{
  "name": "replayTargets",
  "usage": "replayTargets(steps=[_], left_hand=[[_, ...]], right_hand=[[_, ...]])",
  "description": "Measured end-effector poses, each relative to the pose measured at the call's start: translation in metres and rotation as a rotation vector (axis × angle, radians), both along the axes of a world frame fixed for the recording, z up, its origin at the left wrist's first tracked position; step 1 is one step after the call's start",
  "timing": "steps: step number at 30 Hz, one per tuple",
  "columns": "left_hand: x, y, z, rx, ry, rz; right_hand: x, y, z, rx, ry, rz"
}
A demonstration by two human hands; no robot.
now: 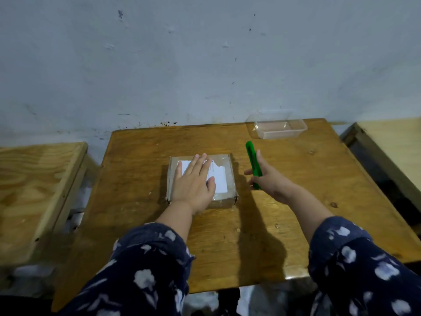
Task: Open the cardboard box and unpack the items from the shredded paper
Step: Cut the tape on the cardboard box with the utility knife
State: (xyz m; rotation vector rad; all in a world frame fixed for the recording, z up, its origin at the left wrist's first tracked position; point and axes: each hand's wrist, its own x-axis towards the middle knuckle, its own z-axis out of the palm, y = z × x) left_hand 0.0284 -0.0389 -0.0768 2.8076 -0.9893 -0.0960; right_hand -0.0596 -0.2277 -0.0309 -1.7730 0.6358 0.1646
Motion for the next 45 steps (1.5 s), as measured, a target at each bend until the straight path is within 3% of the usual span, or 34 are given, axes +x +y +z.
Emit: replayTargets(steps=[6, 11, 13, 22, 32, 45], left_hand=[[0.0, 0.001, 0.001, 0.003, 0.003, -0.007], [-0.001, 0.0, 0.001, -0.001, -0.019, 0.002], [-0.001, 0.0, 0.001, -0.006, -0.02, 0.002], [0.0, 0.0, -0.001, -0.023, -0.029, -0.005], [0.002, -0.001, 0.001, 0.033, -0.014, -0.024], [0.001, -0.003, -0.001, 0.039, -0.032, -0.005]], right_hand=[[-0.027, 0.034, -0.003, -0.215, -0.083, -0.179], [-0.031, 0.057, -0.004, -0.579, -0.072, -0.159], [-0.029, 0.064, -0.005, -0.636, -0.051, -0.158], [-0.023, 0.077, 0.0, -0.677, -0.005, -0.202], [-0.011, 0.079, 0.019, -0.851, 0.05, -0.07], [-0.046, 0.086, 0.022, -0.739, 0.035, -0.118]])
